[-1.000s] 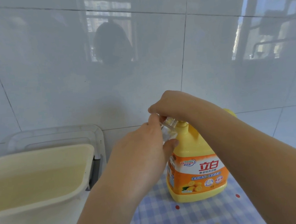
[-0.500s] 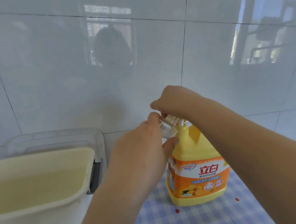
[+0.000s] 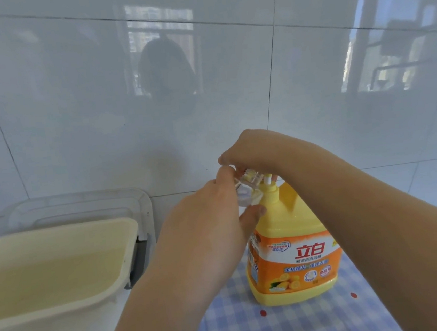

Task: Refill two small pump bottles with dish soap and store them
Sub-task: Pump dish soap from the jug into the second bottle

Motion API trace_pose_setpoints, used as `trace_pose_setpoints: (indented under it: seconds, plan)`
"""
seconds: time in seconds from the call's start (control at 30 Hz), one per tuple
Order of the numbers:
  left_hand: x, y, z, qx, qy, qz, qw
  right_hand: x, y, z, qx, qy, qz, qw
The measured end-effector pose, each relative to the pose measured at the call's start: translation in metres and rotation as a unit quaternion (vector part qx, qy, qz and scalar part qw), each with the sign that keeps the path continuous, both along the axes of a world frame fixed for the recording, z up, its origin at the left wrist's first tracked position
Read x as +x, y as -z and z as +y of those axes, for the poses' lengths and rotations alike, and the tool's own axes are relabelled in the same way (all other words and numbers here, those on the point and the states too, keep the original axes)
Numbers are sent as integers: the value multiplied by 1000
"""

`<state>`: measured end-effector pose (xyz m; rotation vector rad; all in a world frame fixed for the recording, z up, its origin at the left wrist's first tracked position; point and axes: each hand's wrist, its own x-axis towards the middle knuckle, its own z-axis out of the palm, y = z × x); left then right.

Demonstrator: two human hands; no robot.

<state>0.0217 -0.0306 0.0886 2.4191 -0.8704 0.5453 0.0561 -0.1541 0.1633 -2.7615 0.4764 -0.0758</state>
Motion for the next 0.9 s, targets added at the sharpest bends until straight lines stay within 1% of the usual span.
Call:
trace_pose_setpoints:
  seconds: [0.17, 0.33, 0.47, 0.77, 0.9]
  plan:
    - [2, 2, 1, 25, 9, 3, 1000, 4, 8, -5, -5, 3, -12, 1000]
    - [3, 4, 3, 41, 17, 24, 999, 12, 19, -7, -7, 17, -28, 999]
    - [4, 4, 3, 35, 14, 23, 999, 12, 21, -9, 1, 12, -43, 999]
    - [3, 2, 3, 40, 6, 10, 999, 12, 18, -8, -3, 16, -37, 999]
    - [2, 0, 4, 27, -2, 1, 1000, 10, 12, -8, -5, 17, -64, 998]
